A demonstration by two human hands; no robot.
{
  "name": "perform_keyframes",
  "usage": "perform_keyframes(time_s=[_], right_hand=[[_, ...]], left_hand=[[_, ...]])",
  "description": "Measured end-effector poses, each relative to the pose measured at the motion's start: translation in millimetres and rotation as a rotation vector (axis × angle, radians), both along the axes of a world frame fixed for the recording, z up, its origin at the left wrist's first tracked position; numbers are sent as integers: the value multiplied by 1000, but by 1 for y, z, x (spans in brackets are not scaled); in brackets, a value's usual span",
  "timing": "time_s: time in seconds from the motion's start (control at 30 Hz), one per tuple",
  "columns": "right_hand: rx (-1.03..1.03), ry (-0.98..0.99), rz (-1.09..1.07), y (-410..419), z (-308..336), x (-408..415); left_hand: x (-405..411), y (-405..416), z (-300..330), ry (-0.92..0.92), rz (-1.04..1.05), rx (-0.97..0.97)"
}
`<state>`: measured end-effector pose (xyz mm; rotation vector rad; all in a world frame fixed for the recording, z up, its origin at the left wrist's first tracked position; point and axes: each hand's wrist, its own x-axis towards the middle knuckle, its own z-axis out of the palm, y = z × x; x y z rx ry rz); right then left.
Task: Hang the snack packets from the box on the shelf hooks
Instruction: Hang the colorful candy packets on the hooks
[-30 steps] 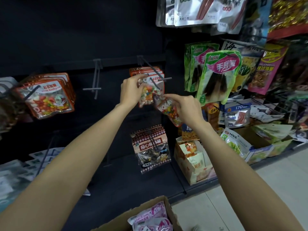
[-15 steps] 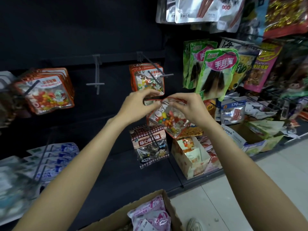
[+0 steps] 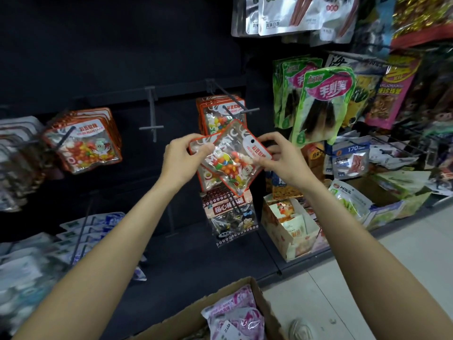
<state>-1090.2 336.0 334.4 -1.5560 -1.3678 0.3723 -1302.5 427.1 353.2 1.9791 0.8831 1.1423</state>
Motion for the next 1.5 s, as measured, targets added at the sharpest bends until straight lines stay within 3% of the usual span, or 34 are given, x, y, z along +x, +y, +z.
perform_keyframes(time_s=[0.07,0.13,0.17,0.3,0.53,0.87,1.0,1.17,1.5], right_hand=[[86,215,13,-1,-3,-4],[215,401,1,1,0,-10],[255,392,-21,4,0,-12],[315,40,-103,20,-3,-9],[337,-30,-68,44,4,-7],[318,8,-77,52,2,2],[214,-142,-28,57,-4,7],[120,-447,-184,97,-1,10],[60,-506,-284,136,0,3]], left_hand=[[-4,2,-3,-25,20,-51],[-7,3,-8,81,50,-29],[-9,3,-10,169,78,24],[-16,0,-7,385,89,232],[-2,8,10,383,-229,241],[19,19,10,342,-45,327],[29,26,5,379,66,354],[46,57,5,450,188,388],[11,44,-10,579,286,379]])
